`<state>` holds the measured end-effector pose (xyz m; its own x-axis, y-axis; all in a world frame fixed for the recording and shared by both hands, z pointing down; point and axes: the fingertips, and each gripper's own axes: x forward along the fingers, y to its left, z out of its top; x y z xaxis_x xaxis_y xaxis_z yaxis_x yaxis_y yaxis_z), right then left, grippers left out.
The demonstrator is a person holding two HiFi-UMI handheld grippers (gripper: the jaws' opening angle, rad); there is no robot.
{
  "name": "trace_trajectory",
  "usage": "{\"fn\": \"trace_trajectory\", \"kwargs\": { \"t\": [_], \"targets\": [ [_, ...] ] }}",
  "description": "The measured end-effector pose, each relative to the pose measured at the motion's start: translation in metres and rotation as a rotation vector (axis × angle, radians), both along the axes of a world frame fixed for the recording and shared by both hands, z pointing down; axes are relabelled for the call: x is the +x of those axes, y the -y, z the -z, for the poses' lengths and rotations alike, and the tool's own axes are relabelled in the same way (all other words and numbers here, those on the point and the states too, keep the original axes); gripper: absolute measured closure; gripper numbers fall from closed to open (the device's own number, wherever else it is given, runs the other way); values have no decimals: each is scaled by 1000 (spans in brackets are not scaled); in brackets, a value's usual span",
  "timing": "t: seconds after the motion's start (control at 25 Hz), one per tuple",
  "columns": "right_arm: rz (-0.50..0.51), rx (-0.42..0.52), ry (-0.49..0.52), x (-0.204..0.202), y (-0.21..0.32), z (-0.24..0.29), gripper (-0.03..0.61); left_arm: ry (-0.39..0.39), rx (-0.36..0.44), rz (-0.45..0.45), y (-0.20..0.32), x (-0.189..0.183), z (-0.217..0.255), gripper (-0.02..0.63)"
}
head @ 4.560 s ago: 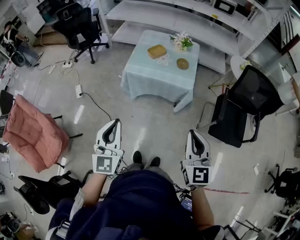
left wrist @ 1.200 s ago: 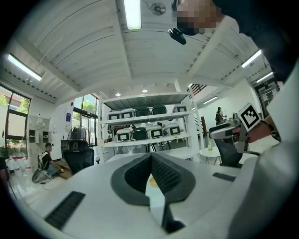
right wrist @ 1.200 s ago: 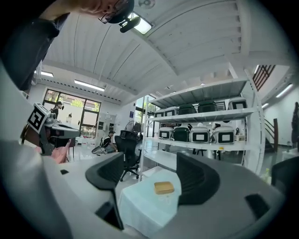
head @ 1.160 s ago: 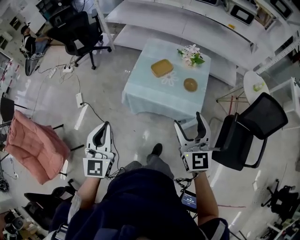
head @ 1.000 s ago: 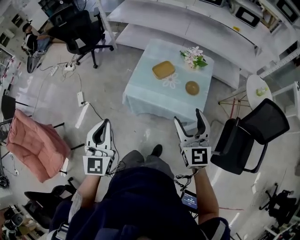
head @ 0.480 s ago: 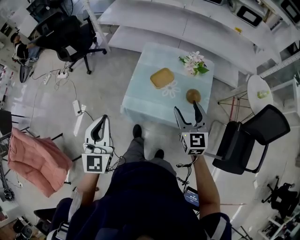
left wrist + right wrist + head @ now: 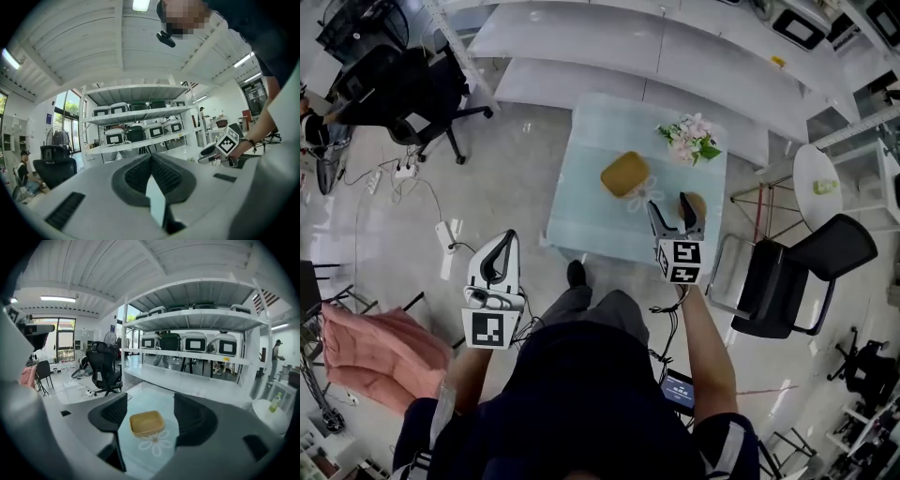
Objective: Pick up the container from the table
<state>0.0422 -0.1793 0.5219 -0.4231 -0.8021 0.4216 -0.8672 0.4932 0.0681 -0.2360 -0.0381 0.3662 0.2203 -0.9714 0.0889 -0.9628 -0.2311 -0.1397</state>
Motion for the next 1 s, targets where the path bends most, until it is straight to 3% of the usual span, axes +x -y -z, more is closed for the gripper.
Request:
{"fn": "trace_trajectory", "kwargs": {
  "t": [0.28,0.52,1.0],
  "targets": [
    [-5,-114,-41,-1,48,-61,275,5,-49,15,30,-4,-16,611],
    [19,-211,-60,4,85,-110,278,26,-80,88,44,-6,-19,611],
    [63,-317,-100,4,128,-181,276,64,-158,160,70,-8,-37,611]
  ]
}}
